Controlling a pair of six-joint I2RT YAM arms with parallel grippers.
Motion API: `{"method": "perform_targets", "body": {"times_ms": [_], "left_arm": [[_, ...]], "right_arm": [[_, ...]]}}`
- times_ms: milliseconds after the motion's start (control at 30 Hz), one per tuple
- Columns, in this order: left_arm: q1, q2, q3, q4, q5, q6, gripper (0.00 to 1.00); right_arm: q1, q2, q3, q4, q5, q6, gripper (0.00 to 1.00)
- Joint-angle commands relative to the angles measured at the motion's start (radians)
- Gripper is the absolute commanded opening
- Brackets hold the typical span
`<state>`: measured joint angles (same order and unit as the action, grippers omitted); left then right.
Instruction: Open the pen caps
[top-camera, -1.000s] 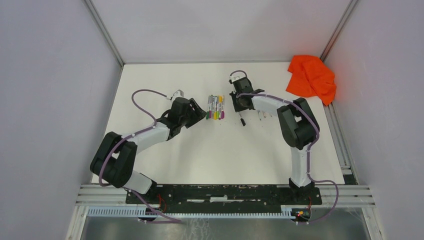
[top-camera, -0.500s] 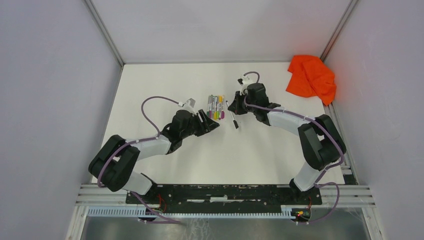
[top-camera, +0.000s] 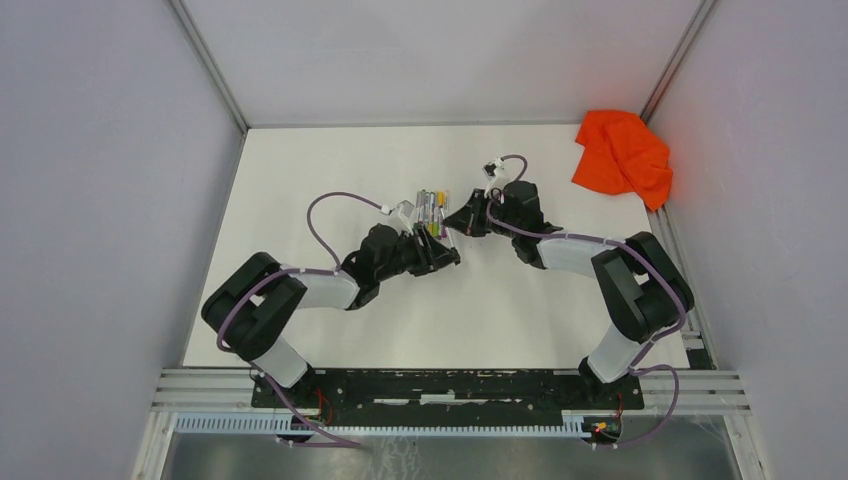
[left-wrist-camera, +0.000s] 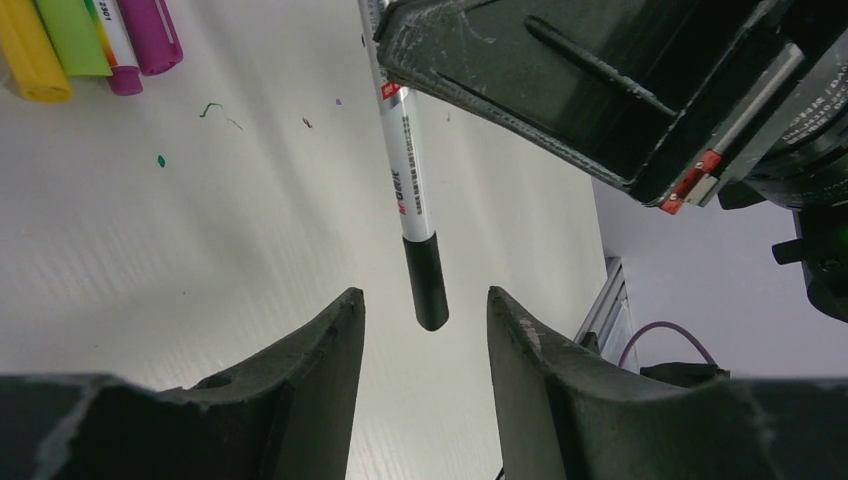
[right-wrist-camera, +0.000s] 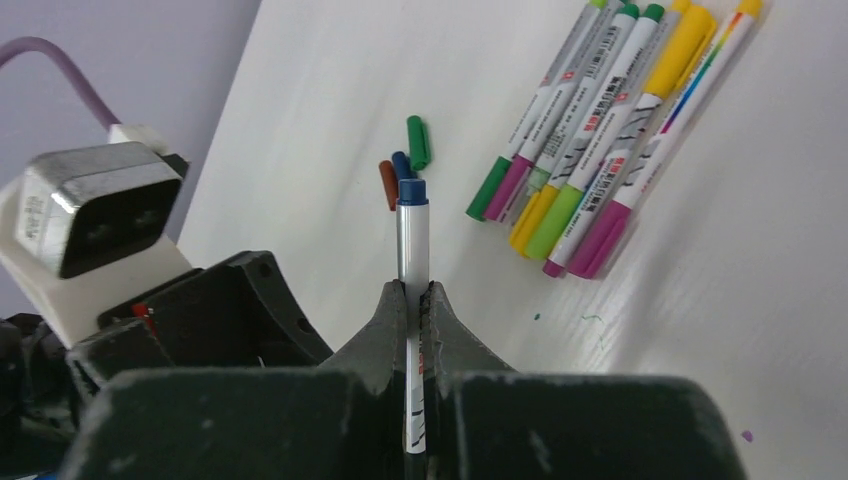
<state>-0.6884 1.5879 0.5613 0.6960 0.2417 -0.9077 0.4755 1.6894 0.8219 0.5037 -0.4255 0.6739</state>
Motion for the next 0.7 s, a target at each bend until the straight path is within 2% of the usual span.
{"method": "perform_targets", "body": {"times_ms": [0,300,533,667], "left_arm": [[-0.010,0.036,0.034,0.103,0.028,-0.034,0.53],[-0.014,0.064,0.045,0.129,0.033,-0.042,0.42],[-0.017,0.079,0.046,0.141,0.046,-0.044,0.22],[-0.019,0.081,0.037,0.156,0.055,-0.046,0.04]], "right_arm": [[0.000,-0.035,-0.012,0.132,-0.049,0.066,0.00],[0.008,-0.026,-0.036,0.179,-0.058,0.100,0.00],[0.008,-0.020,-0.049,0.209,-0.053,0.117,0.00],[0.008,-0.020,-0.053,0.221,-0.050,0.123,0.00]]}}
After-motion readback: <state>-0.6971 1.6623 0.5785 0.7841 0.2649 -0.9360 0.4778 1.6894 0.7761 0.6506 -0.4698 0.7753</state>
